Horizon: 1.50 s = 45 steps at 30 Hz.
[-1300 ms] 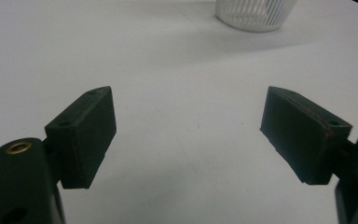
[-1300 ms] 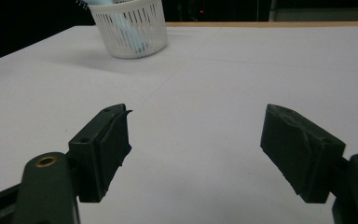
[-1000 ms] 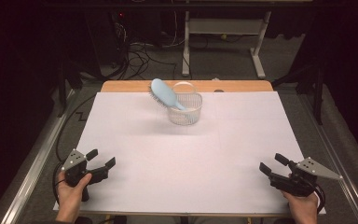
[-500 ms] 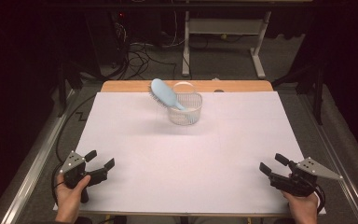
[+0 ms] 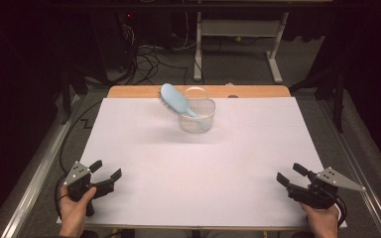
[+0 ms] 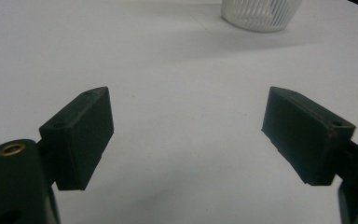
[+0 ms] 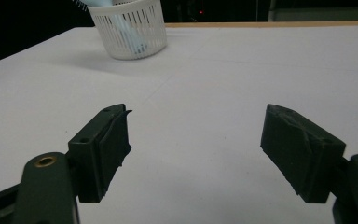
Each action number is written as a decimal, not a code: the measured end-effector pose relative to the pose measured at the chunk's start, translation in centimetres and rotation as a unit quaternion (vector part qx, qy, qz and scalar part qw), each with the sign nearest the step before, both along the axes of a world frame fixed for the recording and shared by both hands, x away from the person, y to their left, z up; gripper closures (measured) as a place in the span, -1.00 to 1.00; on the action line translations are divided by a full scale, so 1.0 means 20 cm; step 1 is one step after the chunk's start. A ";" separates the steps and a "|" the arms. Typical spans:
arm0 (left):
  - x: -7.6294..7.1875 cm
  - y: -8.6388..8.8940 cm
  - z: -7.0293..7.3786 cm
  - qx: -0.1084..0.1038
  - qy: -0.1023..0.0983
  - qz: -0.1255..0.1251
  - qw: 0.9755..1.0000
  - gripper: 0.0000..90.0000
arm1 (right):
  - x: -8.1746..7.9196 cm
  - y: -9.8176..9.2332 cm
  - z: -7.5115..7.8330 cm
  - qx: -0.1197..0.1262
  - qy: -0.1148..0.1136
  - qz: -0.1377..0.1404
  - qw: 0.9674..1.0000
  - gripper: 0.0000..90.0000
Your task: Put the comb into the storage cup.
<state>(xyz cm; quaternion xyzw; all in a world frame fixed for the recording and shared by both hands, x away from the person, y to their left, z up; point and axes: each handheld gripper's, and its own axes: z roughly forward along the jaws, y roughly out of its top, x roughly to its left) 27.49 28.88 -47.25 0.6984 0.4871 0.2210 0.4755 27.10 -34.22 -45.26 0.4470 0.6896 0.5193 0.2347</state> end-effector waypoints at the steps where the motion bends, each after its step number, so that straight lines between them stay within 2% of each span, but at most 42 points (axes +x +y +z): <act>1: 0.00 0.00 0.00 0.000 0.001 0.000 1.000 -0.61 | 0.00 0.00 0.00 0.001 0.001 0.000 1.000 -0.47; 45: 0.01 -0.01 -0.01 0.016 0.008 -0.003 1.000 -0.61 | 0.00 0.00 0.00 0.005 0.004 -0.008 1.000 -0.49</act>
